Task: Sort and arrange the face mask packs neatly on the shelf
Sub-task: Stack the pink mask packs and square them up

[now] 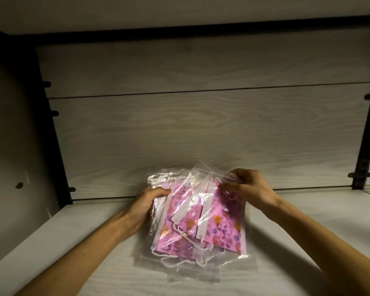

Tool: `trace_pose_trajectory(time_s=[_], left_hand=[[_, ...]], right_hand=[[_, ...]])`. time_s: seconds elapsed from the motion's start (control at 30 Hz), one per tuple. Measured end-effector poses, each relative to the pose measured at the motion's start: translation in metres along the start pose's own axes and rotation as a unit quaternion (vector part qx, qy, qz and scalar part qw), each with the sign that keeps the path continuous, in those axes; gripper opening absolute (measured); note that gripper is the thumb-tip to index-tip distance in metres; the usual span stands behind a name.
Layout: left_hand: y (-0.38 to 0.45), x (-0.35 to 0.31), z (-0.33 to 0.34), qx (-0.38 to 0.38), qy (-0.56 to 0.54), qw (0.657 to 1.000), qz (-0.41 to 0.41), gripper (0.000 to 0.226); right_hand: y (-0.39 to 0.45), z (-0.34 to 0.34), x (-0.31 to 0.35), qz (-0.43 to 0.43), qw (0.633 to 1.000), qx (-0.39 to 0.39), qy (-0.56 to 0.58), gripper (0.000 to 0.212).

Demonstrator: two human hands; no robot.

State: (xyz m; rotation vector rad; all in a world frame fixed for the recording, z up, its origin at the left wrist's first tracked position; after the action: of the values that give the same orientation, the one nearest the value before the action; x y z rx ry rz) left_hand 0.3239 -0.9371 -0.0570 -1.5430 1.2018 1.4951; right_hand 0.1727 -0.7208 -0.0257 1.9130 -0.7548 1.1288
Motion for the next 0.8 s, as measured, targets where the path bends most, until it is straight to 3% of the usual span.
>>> trace_pose_trajectory(time_s=[0.47, 0.67, 0.8], left_hand=[[0.000, 0.003, -0.011, -0.040, -0.017, 0.999, -0.015, 0.041], [0.001, 0.011, -0.016, -0.137, -0.050, 0.989, -0.025, 0.038], [-0.003, 0.012, -0.003, -0.141, -0.085, 0.986, -0.013, 0.043]], right_hand=[[-0.005, -0.060, -0.010, 0.058, 0.966, -0.191, 0.163, 0.009], [-0.017, -0.029, -0.022, 0.137, 0.896, -0.209, 0.367, 0.022], [-0.030, 0.001, -0.031, 0.164, 0.917, -0.193, 0.307, 0.022]])
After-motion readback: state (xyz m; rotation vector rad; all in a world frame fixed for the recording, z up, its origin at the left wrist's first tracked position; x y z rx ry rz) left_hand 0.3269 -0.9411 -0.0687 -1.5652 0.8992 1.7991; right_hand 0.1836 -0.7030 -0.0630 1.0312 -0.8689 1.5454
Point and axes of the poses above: each hand's wrist, its own y-axis towards the middle knuckle, its own z-axis out of the palm, x = y × z, the point moved 10 cm from there along y, towards the middle knuckle, and after that the axes turned 2 degrees about y, right-handed, at the moved point
